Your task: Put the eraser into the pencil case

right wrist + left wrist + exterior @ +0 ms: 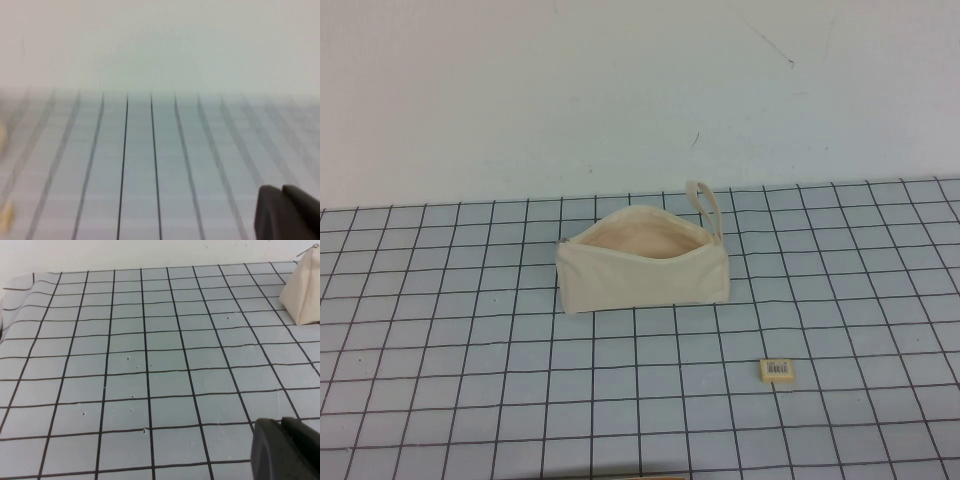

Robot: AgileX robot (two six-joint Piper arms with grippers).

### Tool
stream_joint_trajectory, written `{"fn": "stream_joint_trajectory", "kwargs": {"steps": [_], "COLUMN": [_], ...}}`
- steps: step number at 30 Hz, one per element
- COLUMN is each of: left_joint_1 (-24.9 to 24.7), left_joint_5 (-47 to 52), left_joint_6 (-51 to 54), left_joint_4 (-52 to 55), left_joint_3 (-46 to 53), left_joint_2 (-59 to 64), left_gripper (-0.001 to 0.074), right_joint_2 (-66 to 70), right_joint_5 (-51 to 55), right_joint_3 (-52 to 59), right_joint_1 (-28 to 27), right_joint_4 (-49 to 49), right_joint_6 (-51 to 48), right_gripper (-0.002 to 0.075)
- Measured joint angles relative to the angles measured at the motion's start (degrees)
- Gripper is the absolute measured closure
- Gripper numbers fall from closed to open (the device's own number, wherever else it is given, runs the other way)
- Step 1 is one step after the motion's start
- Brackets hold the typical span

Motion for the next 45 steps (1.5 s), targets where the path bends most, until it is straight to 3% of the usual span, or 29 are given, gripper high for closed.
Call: {"fn": "stream_joint_trajectory", "kwargs": {"steps": [8,12,15,20,23,29,35,38,42,45], "left_joint_1": [0.0,0.0,0.0,0.0,0.0,0.0,0.0,0.0,0.0,0.0], "left_joint_5": [0.0,0.0,0.0,0.0,0.0,0.0,0.0,0.0,0.0,0.0], "left_joint_6": [0.0,0.0,0.0,0.0,0.0,0.0,0.0,0.0,0.0,0.0], "left_joint_4": [0.0,0.0,0.0,0.0,0.0,0.0,0.0,0.0,0.0,0.0], "left_joint_3": [0.0,0.0,0.0,0.0,0.0,0.0,0.0,0.0,0.0,0.0], "left_joint_2": [0.0,0.0,0.0,0.0,0.0,0.0,0.0,0.0,0.0,0.0], "left_gripper": [0.0737,0.0737,0.0737,0.0737,0.0737,0.0737,0.0737,0.0737,0.0737,0.0737], "right_joint_2": [0.0,-0.09,-0.36,-0.36,-0.36,2.09,18.04,28.19,41.09,49.68], "right_joint_5": [-36.58,-49.27,-56.03,-56.06,-46.76,-18.03,15.67,32.22,44.76,46.81], "right_joint_3": [0.0,0.0,0.0,-0.11,-4.74,-21.77,-39.68,-45.88,-49.58,-50.24], "right_joint_1": [0.0,0.0,0.0,0.0,0.0,0.0,0.0,0.14,0.57,0.83], "right_joint_4": [0.0,0.0,0.26,0.76,0.37,-3.37,-2.14,1.93,9.42,14.36], "right_joint_6": [-0.22,-0.22,1.0,1.48,-1.21,-4.49,-6.43,-12.96,-22.61,-28.49], "right_gripper": [0.0727,0.0727,0.0727,0.0727,0.0727,0.0727,0.0727,0.0727,0.0727,0.0727]}}
